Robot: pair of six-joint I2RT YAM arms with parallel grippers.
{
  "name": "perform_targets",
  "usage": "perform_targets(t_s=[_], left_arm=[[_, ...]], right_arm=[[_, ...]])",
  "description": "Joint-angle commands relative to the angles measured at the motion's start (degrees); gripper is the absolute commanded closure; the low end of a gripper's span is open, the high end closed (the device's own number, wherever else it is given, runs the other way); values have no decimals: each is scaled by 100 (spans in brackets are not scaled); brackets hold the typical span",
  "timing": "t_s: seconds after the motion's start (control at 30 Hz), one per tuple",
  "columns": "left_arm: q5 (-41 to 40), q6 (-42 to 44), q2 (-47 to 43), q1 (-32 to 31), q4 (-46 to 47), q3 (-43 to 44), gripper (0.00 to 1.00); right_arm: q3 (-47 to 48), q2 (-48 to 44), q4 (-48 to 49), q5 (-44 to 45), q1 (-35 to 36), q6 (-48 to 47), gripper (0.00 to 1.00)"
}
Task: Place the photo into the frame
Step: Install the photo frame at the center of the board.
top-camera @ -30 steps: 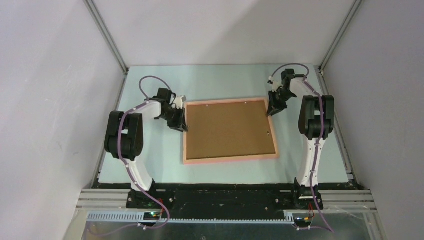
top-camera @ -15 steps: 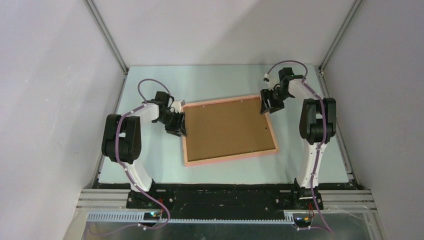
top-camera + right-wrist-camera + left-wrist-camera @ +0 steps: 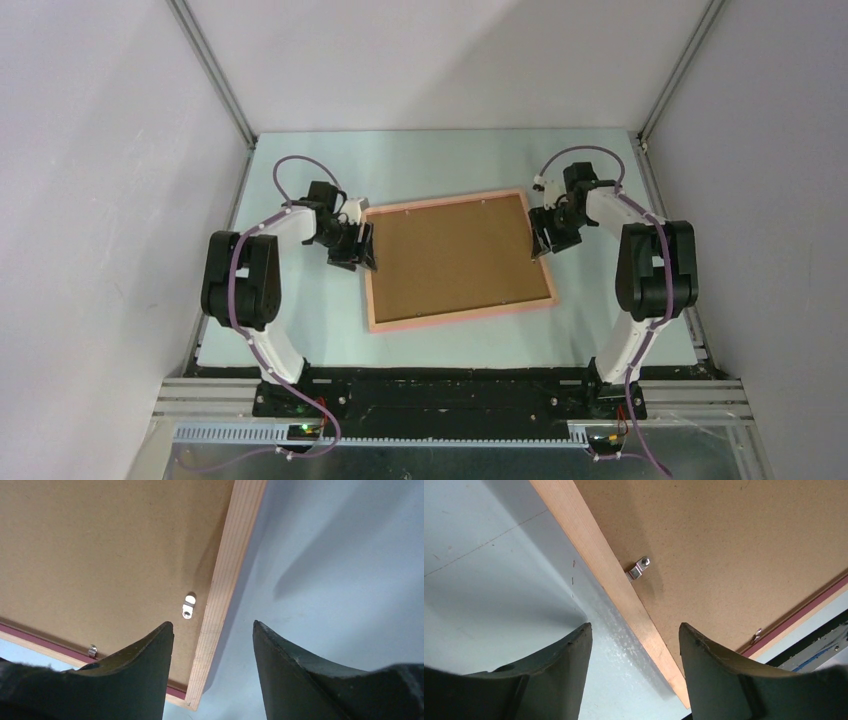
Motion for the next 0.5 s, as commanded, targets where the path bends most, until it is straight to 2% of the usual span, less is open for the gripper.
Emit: perform_targets(t_s=[0.0, 0.47], left_arm=[[-19, 111, -250, 42, -18, 148, 31], [-45, 72, -218, 46, -5, 187, 29]], right_arm=[[-91, -179, 393, 274, 142, -42, 38], [-92, 213, 457, 512, 367, 27, 46]])
